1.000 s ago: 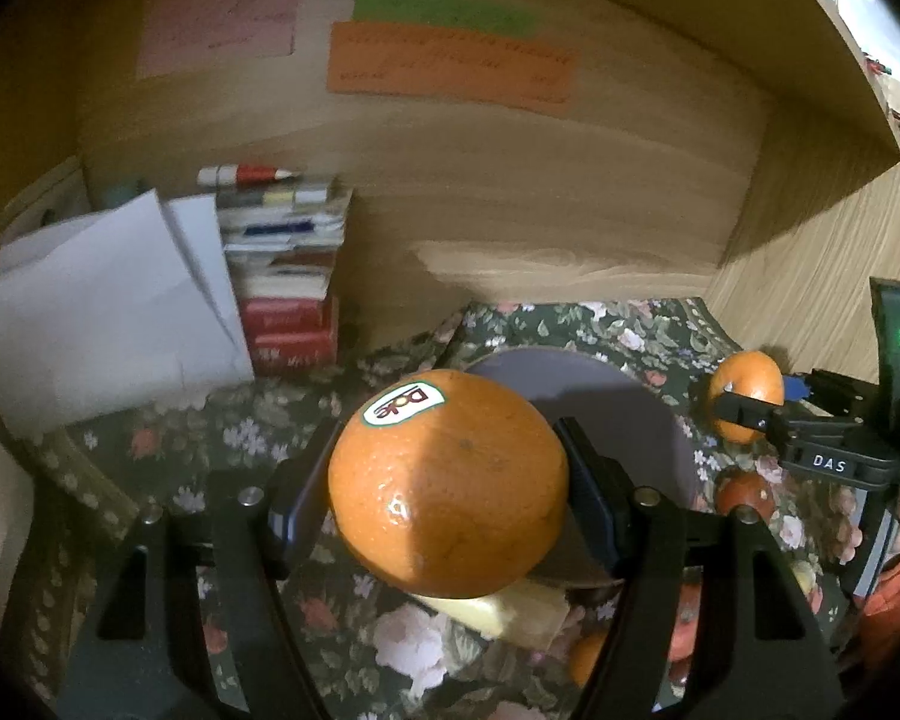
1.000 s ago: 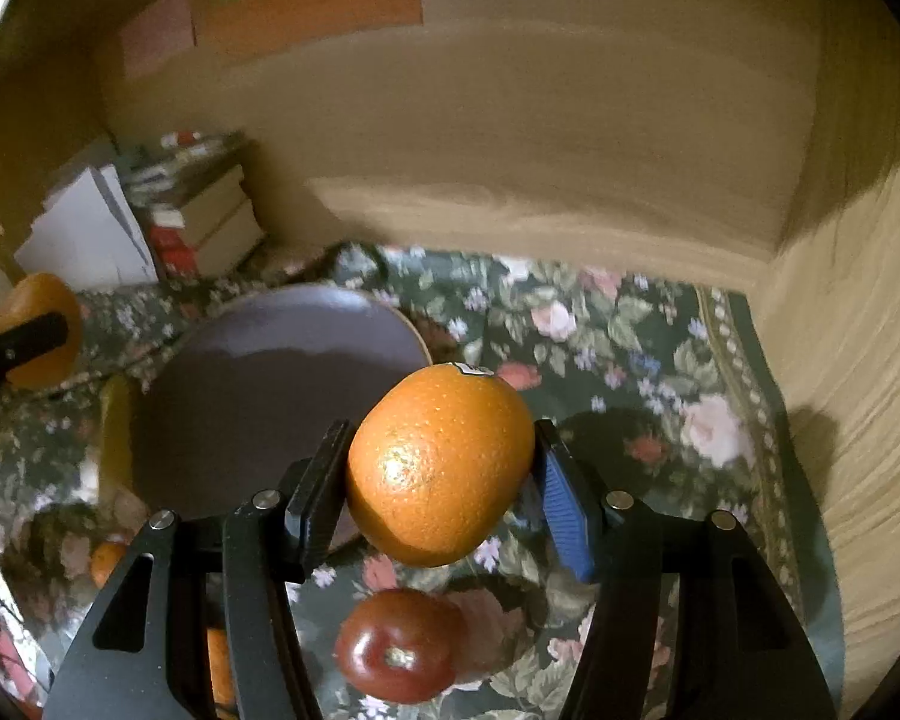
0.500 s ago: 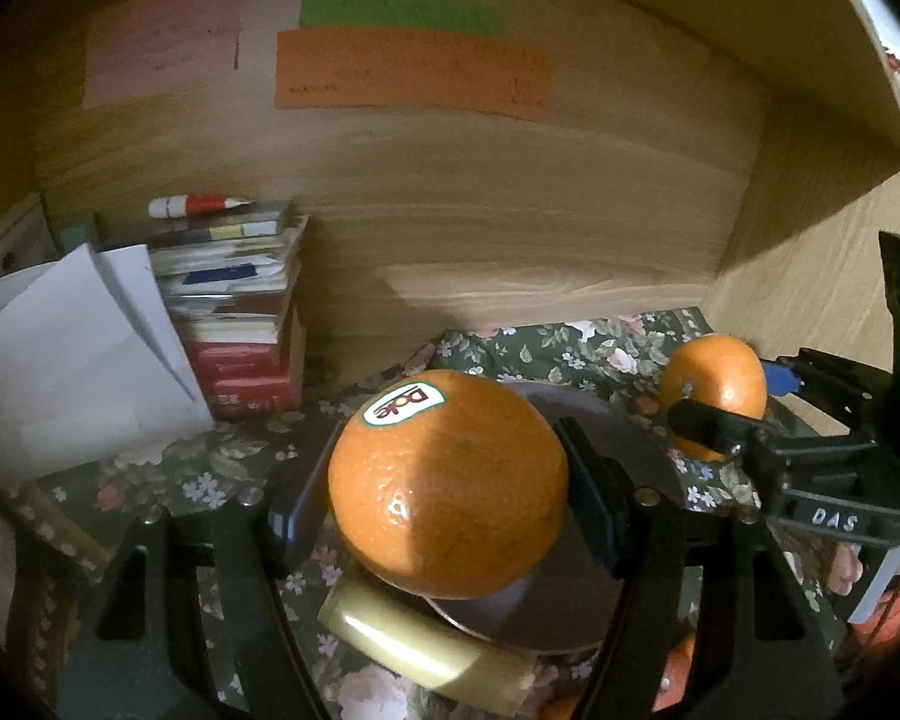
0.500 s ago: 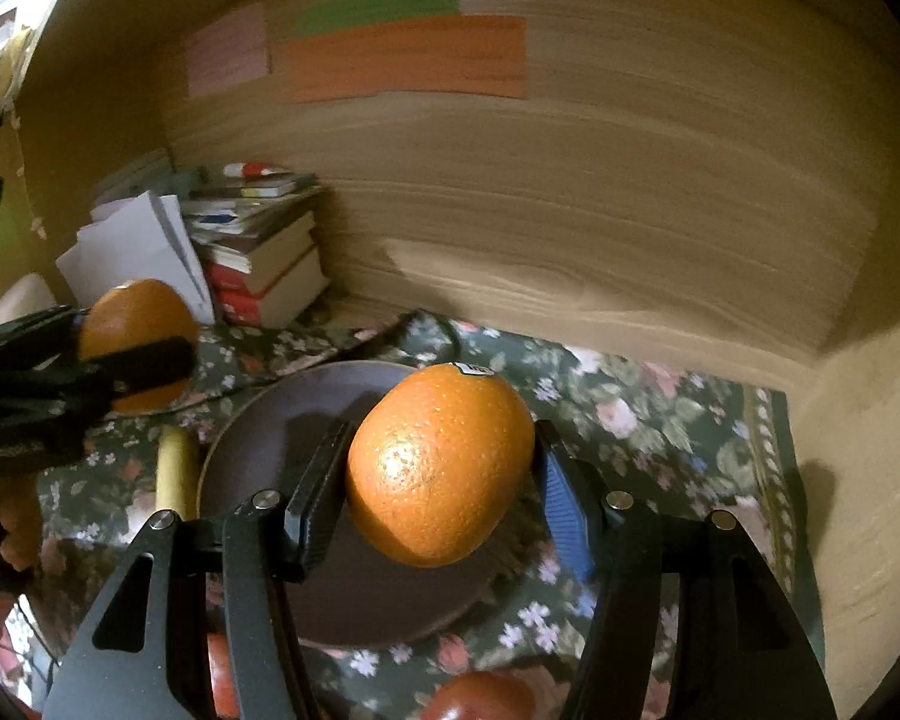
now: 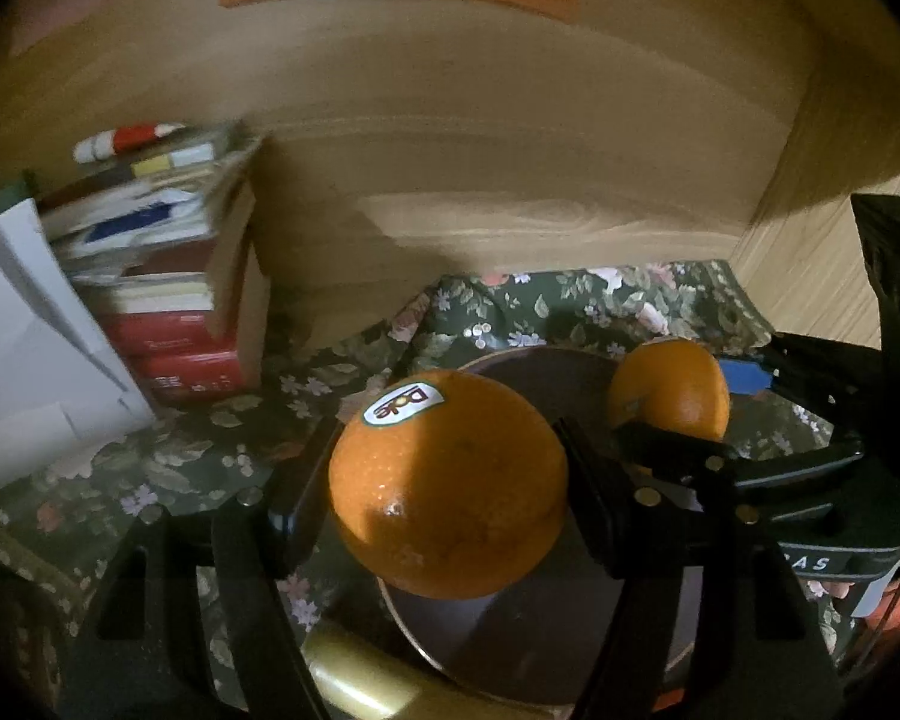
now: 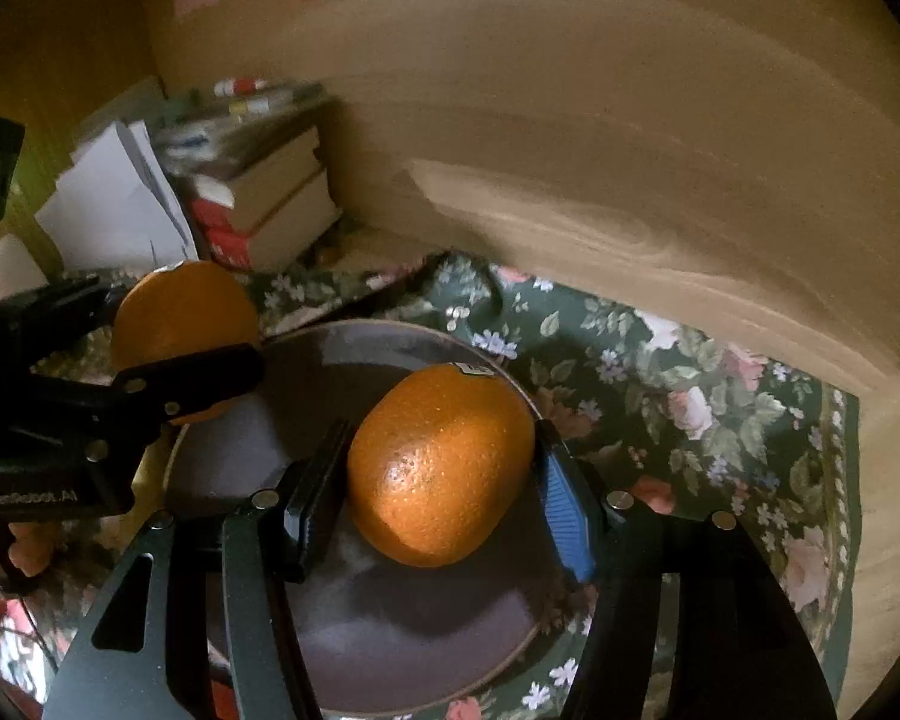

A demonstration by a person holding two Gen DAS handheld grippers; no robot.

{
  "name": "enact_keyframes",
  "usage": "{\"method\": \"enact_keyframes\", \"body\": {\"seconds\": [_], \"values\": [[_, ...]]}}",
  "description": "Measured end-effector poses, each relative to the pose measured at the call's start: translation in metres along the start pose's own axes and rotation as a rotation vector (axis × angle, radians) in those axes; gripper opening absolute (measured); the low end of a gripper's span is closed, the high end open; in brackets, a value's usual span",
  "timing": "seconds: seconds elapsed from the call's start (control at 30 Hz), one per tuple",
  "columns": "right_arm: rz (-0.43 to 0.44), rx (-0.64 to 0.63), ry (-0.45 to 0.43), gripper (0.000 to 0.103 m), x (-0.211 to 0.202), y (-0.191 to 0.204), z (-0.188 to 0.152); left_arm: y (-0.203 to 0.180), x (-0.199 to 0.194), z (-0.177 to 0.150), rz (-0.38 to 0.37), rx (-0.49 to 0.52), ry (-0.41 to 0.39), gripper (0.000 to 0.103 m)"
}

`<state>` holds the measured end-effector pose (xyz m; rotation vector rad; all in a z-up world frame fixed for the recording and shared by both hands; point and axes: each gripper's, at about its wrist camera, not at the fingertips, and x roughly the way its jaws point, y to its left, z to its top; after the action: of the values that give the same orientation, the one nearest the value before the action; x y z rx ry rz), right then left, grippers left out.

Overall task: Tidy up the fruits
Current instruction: 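Carry both oranges onto the dark plate and open both tools, then withdraw both tools from the plate toward the yellow cylindrical vegetables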

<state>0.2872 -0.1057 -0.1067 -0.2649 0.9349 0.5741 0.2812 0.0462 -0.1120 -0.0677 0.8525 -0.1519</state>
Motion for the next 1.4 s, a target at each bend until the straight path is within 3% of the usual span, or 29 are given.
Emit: {"method": "enact_keyframes", "body": {"seconds": [0.23,0.37,0.43,0.57,0.7,0.8,1.1,1.4], "values": [[0.007,-0.056,0.051,0.057,0.018,0.001,0.004,-0.003,0.021,0.006,-0.023,-0.005,0.063,0.07],[-0.055,-0.137,-0.002,0.058,0.01,0.012,0.005,0.005,0.027,0.007,-0.069,-0.044,0.096,0.07],[-0.053,-0.158,-0.025,0.065,0.005,0.014,0.006,0.006,0.03,0.007,-0.065,-0.05,0.102,0.07],[-0.064,-0.168,-0.036,0.067,-0.001,0.013,0.004,0.004,0.011,0.012,-0.055,-0.032,0.016,0.071],[-0.066,-0.132,-0.038,0.068,-0.01,0.004,-0.001,-0.004,-0.015,0.019,-0.046,-0.005,-0.068,0.084],[-0.077,-0.105,-0.057,0.068,-0.022,0.0,-0.005,-0.007,-0.032,0.018,-0.026,0.012,-0.106,0.084],[-0.079,-0.036,-0.163,0.068,-0.074,0.003,-0.018,-0.006,-0.077,-0.012,0.026,0.03,-0.155,0.09],[-0.089,0.019,-0.243,0.069,-0.112,0.01,-0.053,-0.01,-0.104,-0.062,0.062,0.04,-0.138,0.098]]}}
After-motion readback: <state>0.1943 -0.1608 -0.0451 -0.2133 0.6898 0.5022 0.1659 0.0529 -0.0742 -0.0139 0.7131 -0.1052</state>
